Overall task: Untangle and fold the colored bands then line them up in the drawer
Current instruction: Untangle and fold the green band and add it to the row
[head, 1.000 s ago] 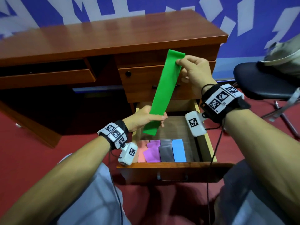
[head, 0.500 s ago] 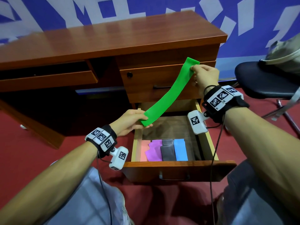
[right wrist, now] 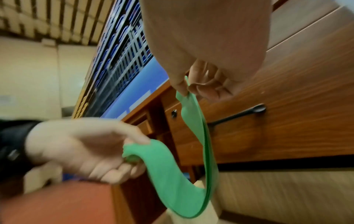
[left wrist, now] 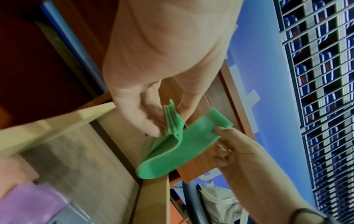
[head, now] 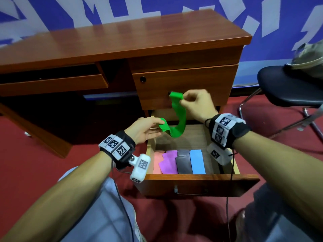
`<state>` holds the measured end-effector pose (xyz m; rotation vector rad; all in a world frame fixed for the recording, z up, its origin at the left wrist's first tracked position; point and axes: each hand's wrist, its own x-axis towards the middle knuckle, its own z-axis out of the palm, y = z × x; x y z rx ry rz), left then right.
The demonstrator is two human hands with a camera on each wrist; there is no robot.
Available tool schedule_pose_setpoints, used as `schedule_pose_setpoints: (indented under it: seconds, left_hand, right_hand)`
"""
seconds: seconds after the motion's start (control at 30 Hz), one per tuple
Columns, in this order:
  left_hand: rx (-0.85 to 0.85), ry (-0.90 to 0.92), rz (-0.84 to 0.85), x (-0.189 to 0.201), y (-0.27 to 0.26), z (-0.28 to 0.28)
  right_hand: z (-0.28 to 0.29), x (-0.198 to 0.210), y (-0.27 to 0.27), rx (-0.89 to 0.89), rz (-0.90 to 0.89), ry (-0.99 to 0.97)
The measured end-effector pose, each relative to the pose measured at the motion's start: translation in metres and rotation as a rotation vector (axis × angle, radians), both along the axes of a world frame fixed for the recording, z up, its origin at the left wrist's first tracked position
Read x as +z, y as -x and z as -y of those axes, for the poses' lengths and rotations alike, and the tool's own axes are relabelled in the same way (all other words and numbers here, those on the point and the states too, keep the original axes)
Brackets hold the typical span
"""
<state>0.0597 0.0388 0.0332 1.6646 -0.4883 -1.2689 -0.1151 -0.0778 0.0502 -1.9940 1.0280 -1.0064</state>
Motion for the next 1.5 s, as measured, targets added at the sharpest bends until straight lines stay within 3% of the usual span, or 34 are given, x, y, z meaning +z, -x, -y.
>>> schedule_pose_setpoints:
  seconds: [0.13, 0.23, 0.67, 0.93, 1.13, 1.27, 1.4, 1.5]
  left_hand:
    - [-0.050, -0.074, -0.010, 0.000, 0.011, -0.001]
    - [-0.006, -0.011, -0.103, 0.003, 0.015, -0.001]
    - [0.073, 0.086, -0.122, 0.010, 0.012, -0.004]
    - [0.073, 0.098, -0.172, 0.013, 0.013, -0.005]
    - [0.067, 0.102, -0.236, 0.015, 0.012, -0.009]
    - [0.056, 0.057, -0.318, 0.021, 0.012, -0.012]
    - [0.016, -0.001, -0.374, 0.026, 0.006, -0.014]
    - [-0.007, 0.035, -0.356, 0.028, 0.001, -0.013]
  right_hand:
    - [-0.028, -0.023, -0.013, 0.210, -0.134, 0.040]
    - [-0.035, -0.028, -0.014, 0.296, -0.200, 0.109]
    - [-0.031, -0.028, -0.010, 0.390, -0.246, 0.243]
    - [-0.026, -0.019, -0.007, 0.524, -0.375, 0.380]
    - [-0.020, -0.017, -0.001, 0.630, -0.459, 0.350]
    - [-0.022, -0.014, 0.003, 0.594, -0.455, 0.216]
    - [-0.022, -0.016, 0.003, 0.526, -0.384, 0.276]
    - [-0.020, -0.015, 0.004, 0.482, -0.305, 0.212]
